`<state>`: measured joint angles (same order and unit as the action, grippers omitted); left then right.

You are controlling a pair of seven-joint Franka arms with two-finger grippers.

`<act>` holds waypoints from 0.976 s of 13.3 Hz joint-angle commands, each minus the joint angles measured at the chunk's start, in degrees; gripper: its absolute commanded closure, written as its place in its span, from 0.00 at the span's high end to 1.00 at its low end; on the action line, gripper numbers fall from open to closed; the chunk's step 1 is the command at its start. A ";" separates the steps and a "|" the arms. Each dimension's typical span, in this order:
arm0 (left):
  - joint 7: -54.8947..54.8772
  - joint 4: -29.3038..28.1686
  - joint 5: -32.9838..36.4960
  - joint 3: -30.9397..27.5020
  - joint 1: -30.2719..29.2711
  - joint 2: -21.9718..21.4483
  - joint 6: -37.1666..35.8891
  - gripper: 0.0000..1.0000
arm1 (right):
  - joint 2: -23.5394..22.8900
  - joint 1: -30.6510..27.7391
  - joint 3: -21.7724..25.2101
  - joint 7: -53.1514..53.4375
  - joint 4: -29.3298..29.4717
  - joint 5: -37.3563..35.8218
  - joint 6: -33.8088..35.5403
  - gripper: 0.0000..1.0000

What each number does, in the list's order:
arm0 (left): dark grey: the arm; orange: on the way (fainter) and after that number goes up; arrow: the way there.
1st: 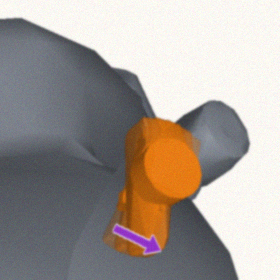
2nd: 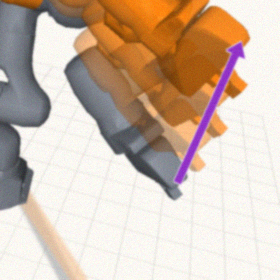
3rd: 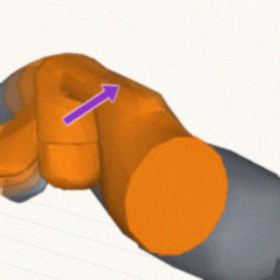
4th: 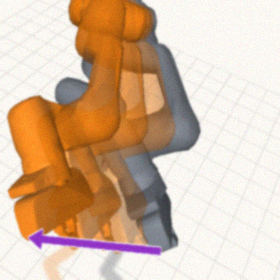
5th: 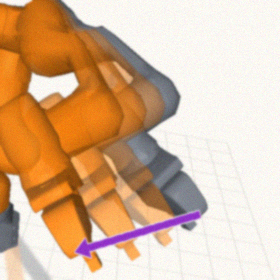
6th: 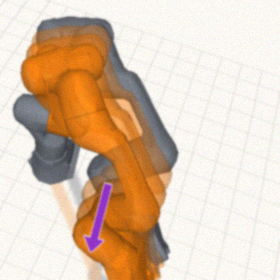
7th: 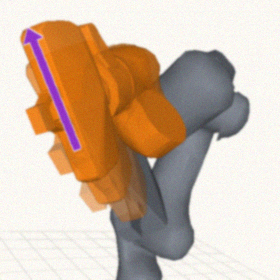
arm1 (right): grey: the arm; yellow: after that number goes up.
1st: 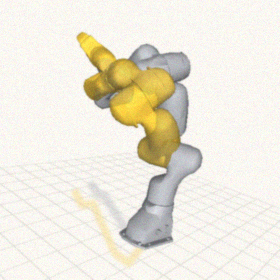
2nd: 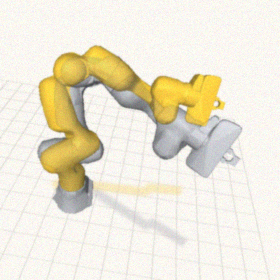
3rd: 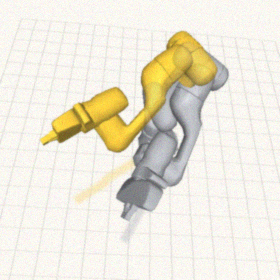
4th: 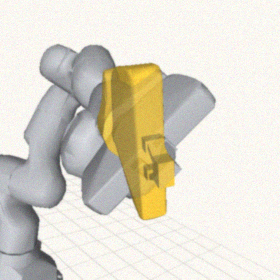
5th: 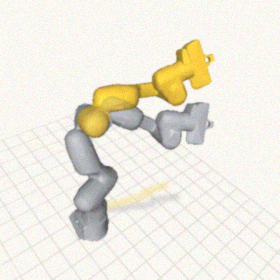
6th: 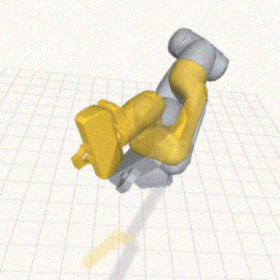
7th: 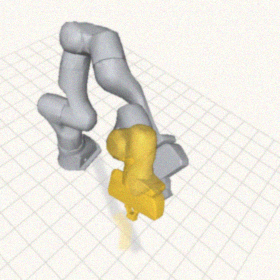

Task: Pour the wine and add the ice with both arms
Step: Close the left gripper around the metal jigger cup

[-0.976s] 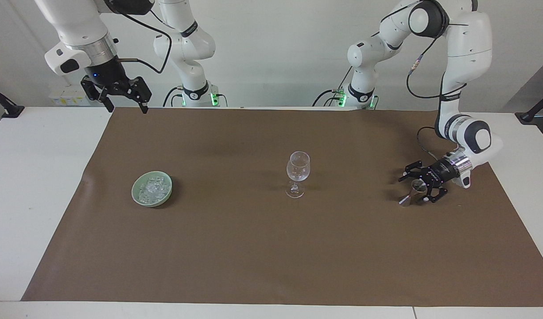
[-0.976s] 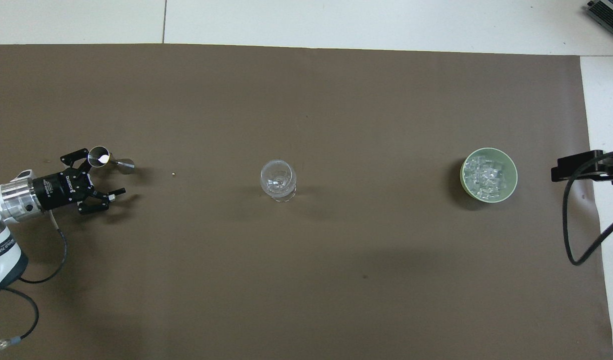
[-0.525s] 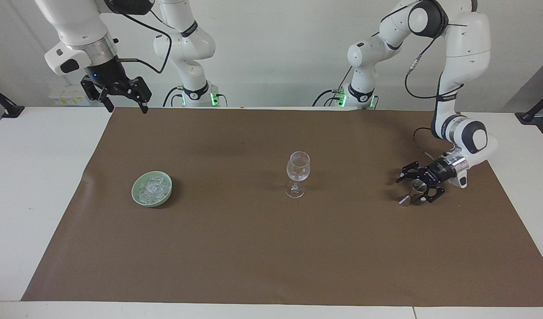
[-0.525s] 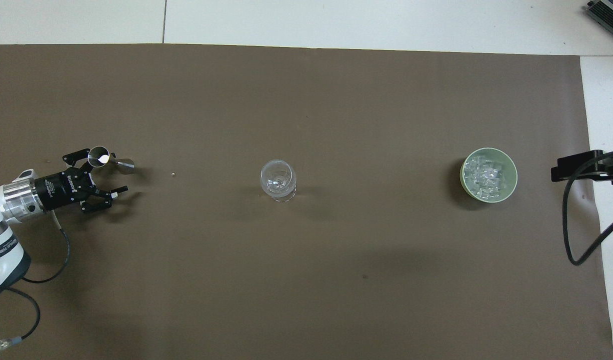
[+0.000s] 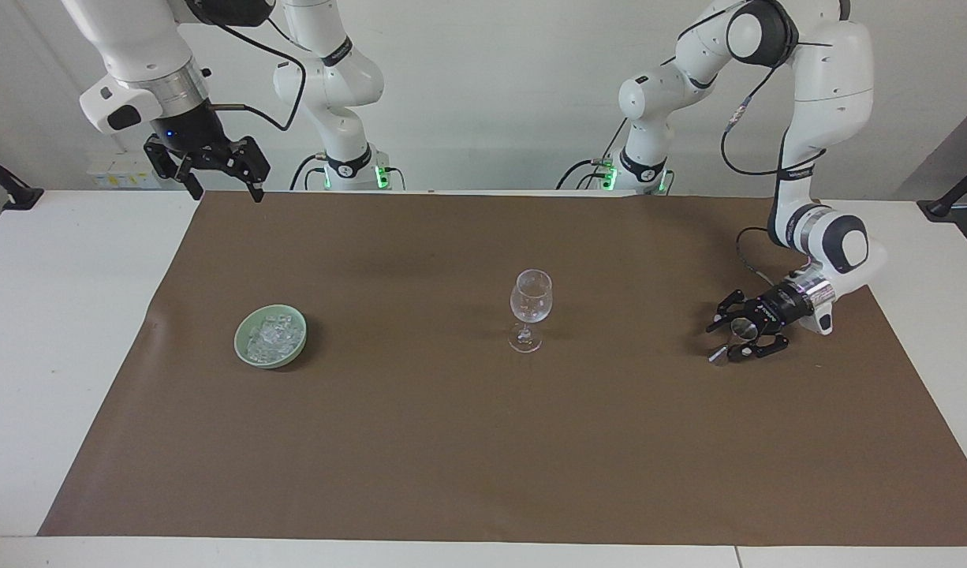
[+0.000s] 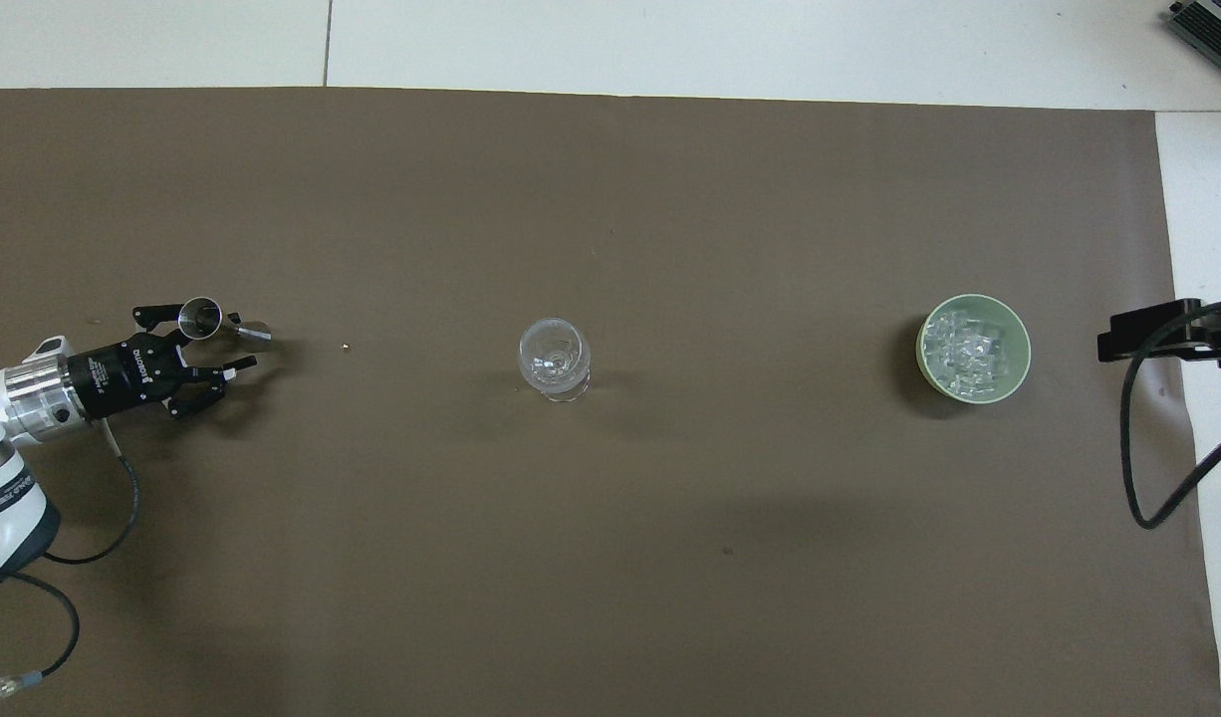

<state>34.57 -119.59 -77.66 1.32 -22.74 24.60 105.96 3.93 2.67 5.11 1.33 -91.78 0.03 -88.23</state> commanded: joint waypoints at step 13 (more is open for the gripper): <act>-0.74 -1.26 -3.90 -0.44 -0.28 -1.57 -0.23 0.46 | 1.08 -0.12 -0.10 0.87 -1.29 1.03 -0.28 1.00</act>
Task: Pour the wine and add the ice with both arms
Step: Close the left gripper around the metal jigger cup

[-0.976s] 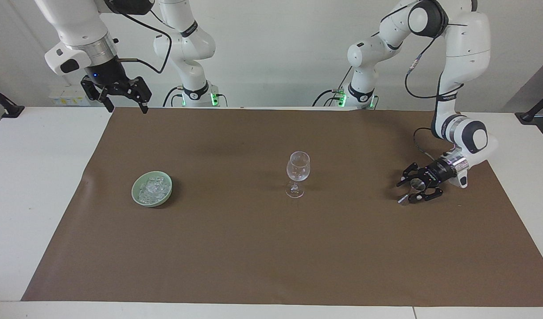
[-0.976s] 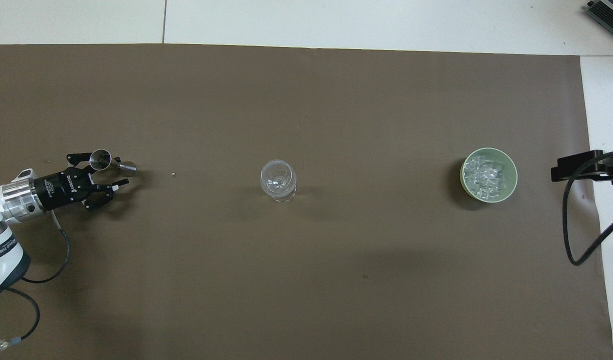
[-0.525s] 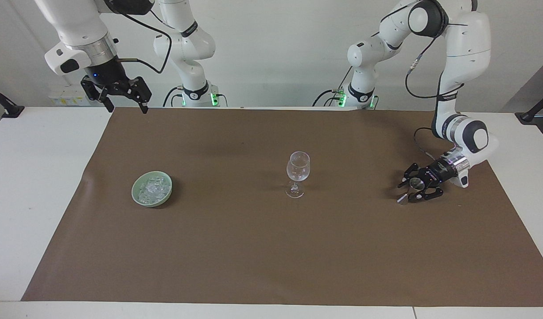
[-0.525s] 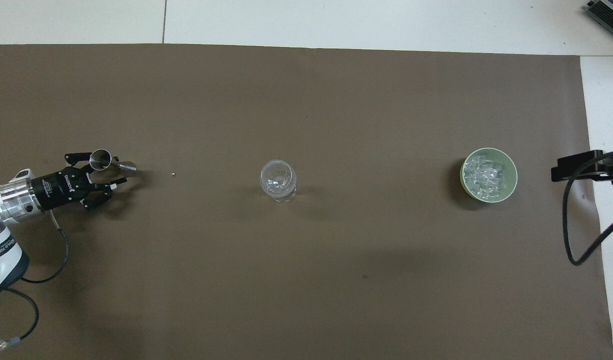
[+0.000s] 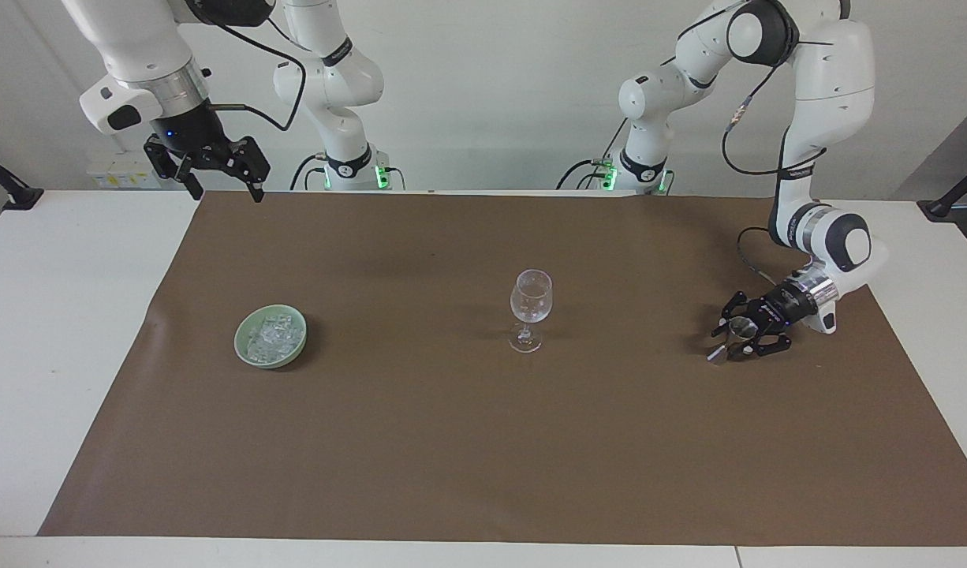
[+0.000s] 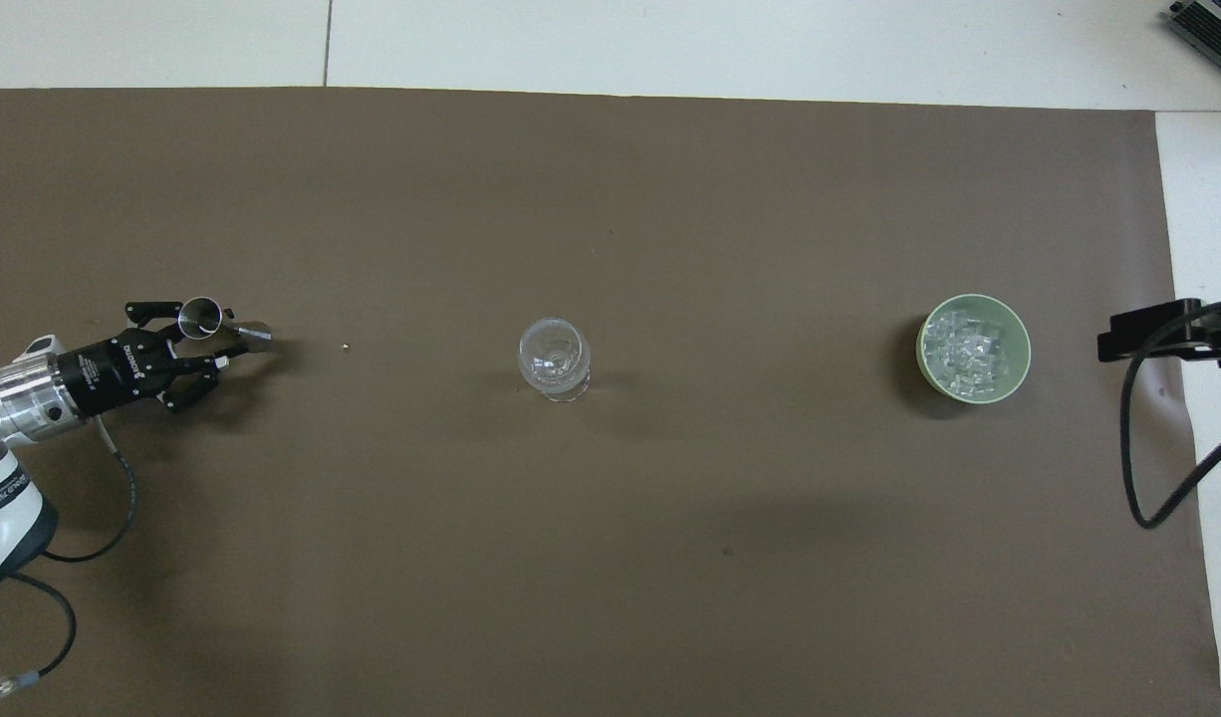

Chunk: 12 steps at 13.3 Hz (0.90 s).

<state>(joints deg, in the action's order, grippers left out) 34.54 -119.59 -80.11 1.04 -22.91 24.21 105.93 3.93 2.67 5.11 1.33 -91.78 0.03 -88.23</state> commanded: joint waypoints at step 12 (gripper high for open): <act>-0.61 -1.26 -2.33 -0.17 -0.30 -1.18 -0.90 0.27 | 1.08 -0.13 -0.10 0.87 -1.29 1.03 -0.28 1.00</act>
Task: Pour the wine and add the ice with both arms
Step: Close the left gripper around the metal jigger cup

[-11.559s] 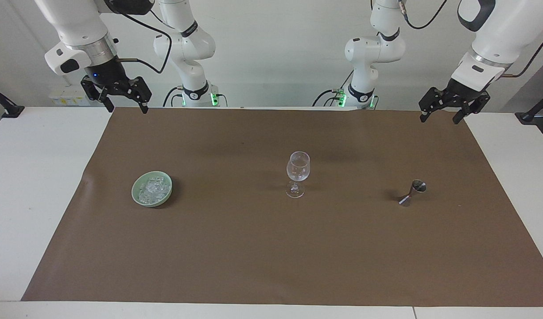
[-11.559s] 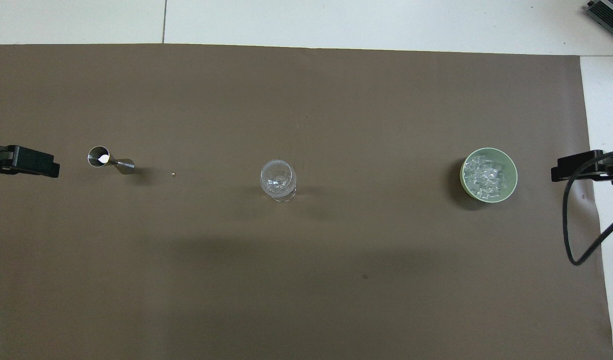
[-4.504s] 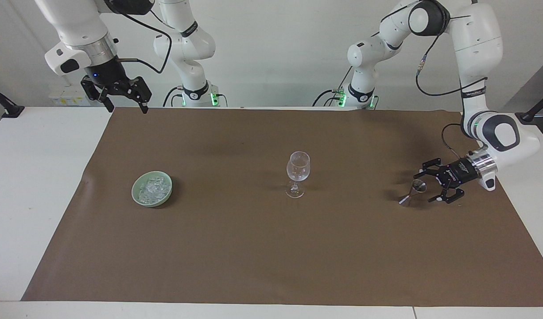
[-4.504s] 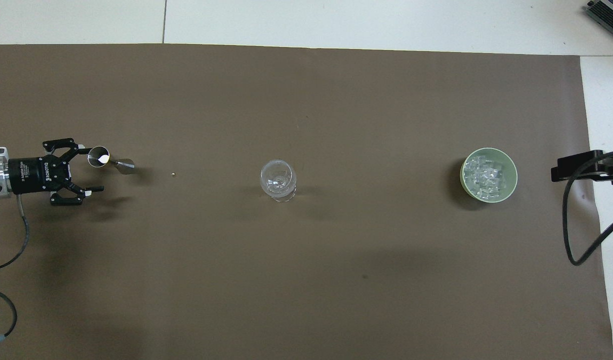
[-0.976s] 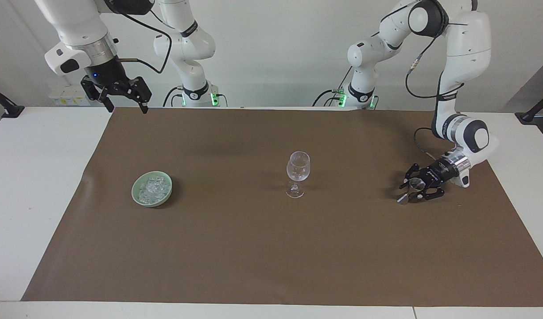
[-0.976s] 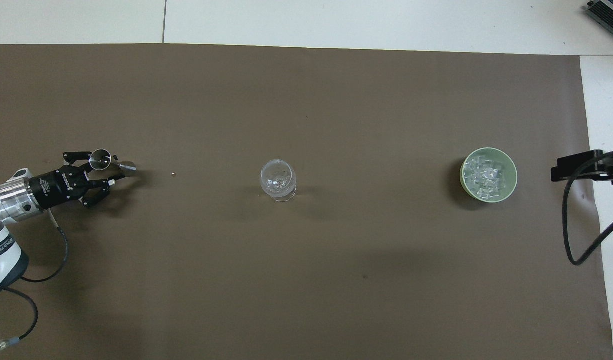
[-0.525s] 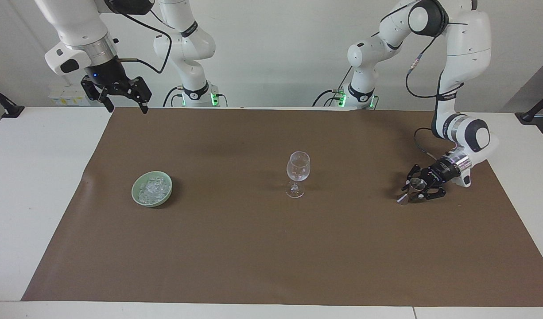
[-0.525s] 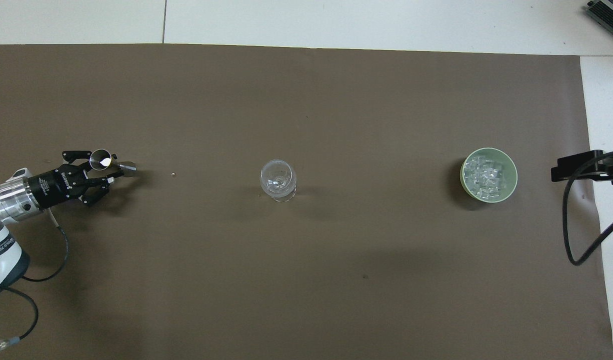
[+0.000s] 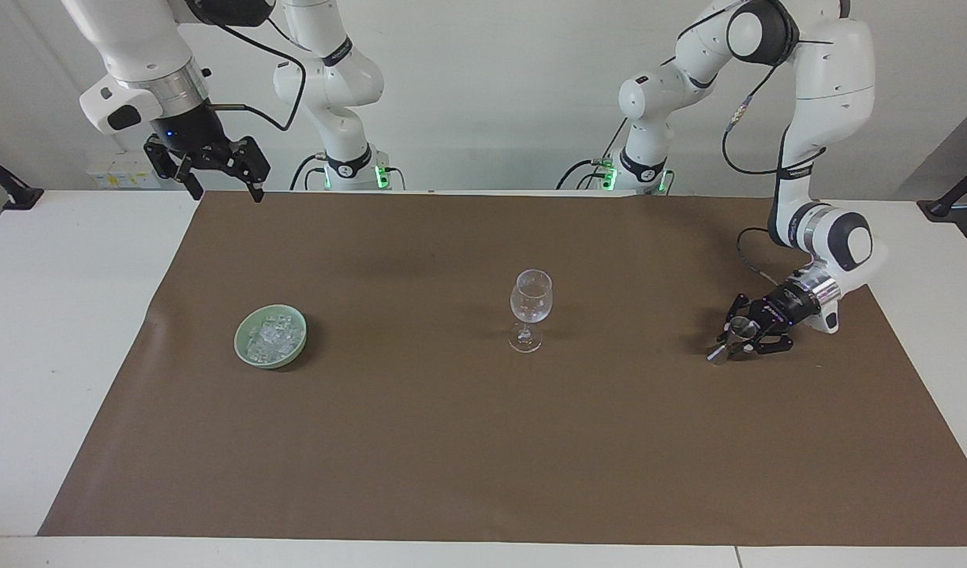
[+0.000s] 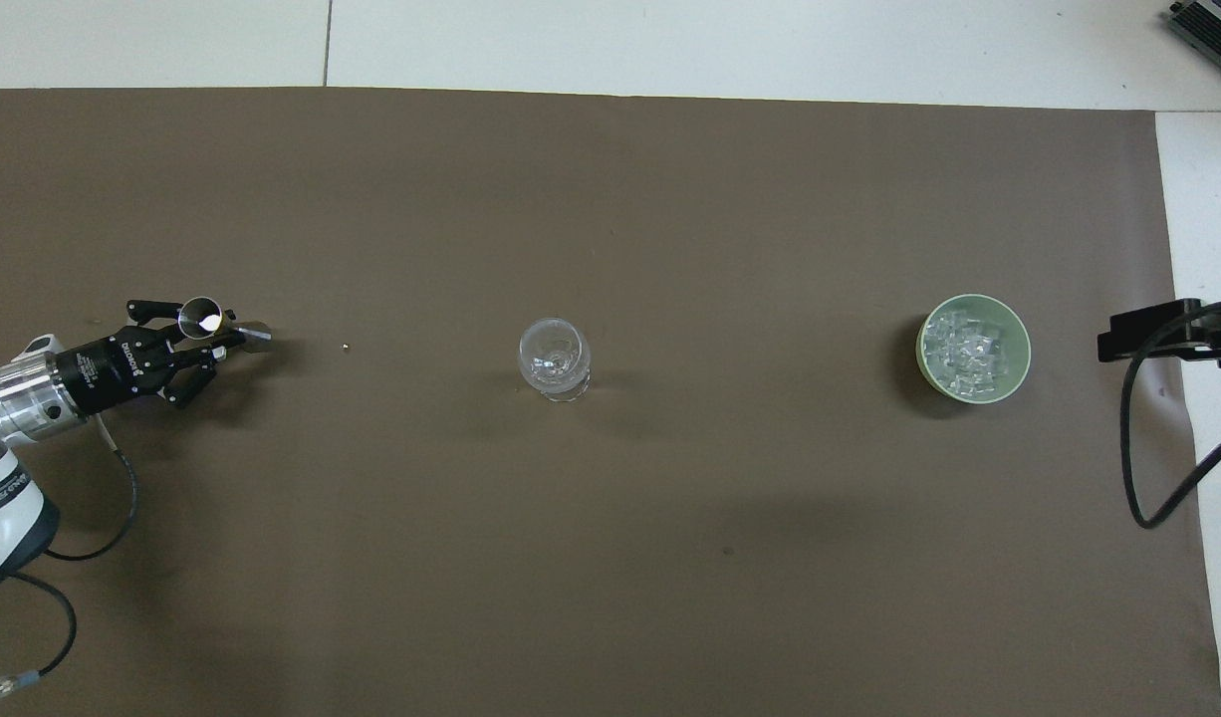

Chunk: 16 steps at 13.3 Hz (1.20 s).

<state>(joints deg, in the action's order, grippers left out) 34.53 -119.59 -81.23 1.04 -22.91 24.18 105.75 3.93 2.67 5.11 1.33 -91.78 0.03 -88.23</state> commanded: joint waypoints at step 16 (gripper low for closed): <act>13.79 3.66 -0.95 -0.52 0.32 -6.32 -2.39 0.00 | 1.08 -0.13 -0.10 0.87 -1.29 1.03 -0.28 1.00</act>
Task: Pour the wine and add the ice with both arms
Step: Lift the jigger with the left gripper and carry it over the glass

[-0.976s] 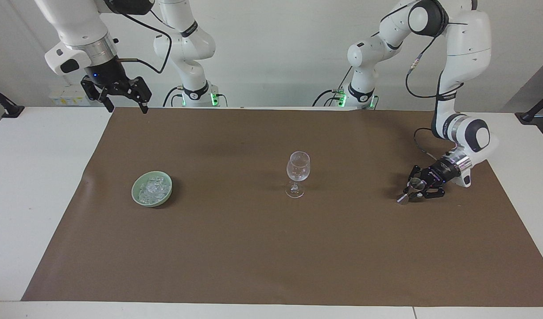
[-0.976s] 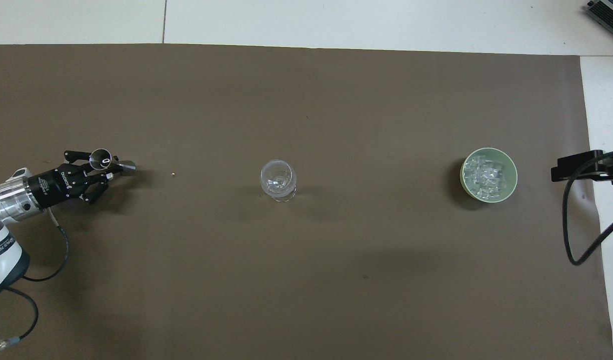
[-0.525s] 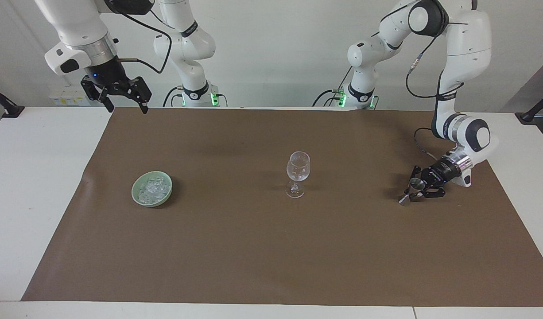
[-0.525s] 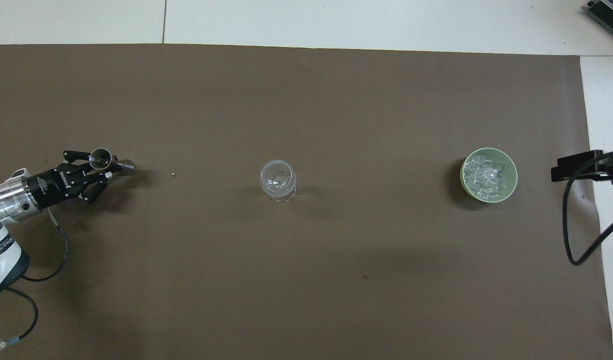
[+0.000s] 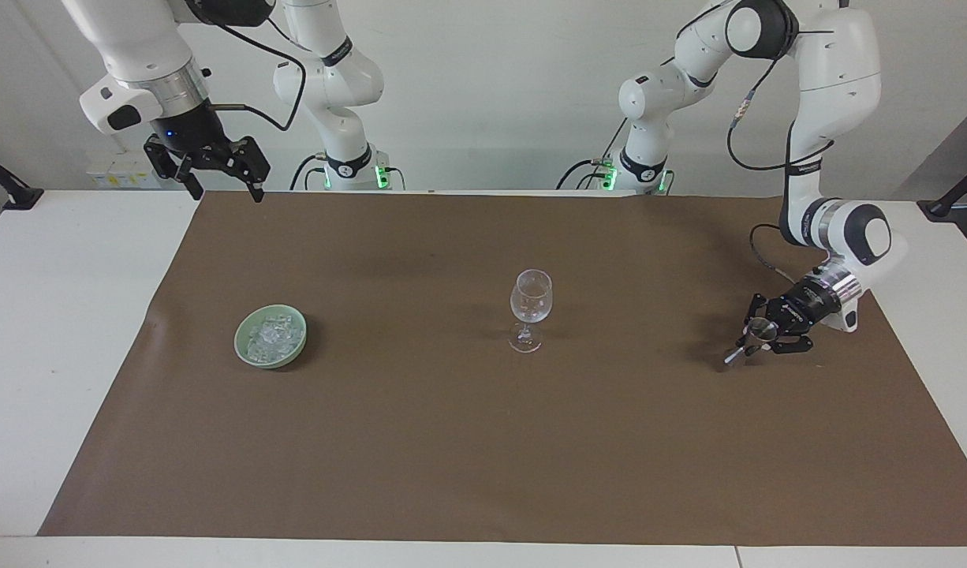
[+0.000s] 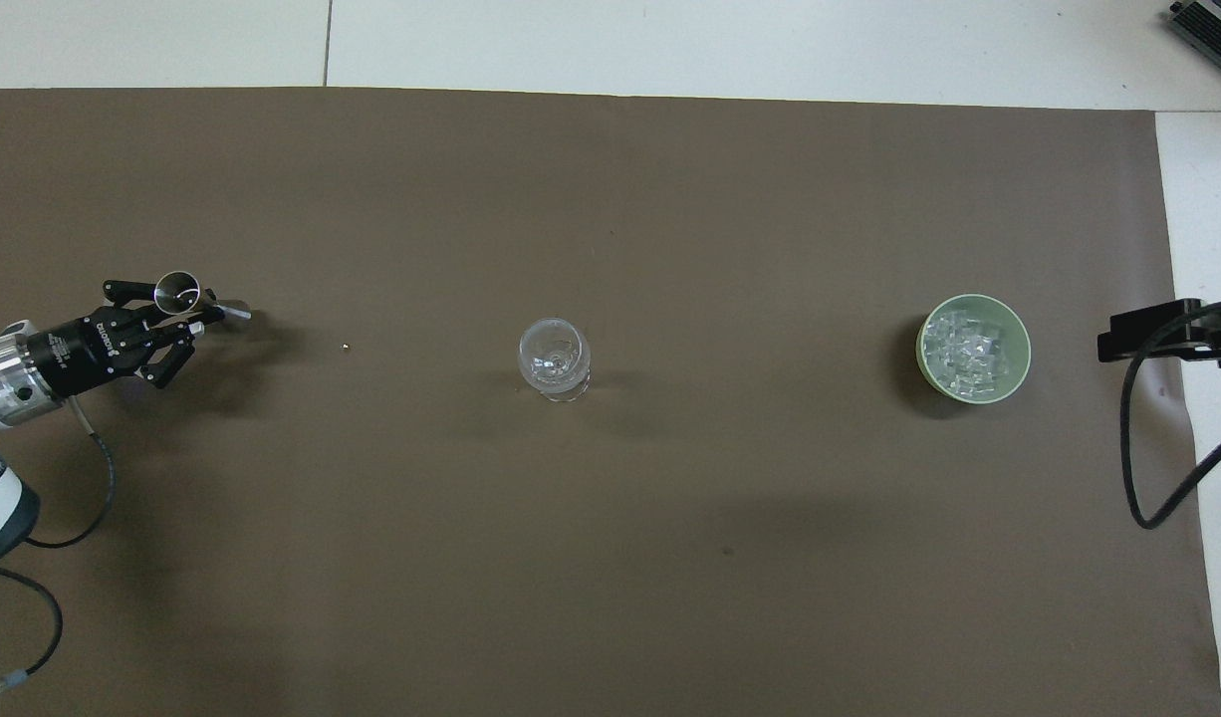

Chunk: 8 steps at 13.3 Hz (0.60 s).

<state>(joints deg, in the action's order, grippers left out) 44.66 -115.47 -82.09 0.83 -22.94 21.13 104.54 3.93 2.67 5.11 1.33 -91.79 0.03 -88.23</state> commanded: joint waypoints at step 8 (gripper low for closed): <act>17.12 -4.66 0.00 -0.21 14.03 -18.30 10.12 0.00 | 1.08 -0.12 -0.10 0.87 -1.29 1.03 -0.28 1.00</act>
<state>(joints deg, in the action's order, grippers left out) 59.47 -116.29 -81.97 1.32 -13.81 7.41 108.42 3.93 2.67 5.11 1.33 -91.79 0.03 -88.23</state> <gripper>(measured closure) 0.789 0.000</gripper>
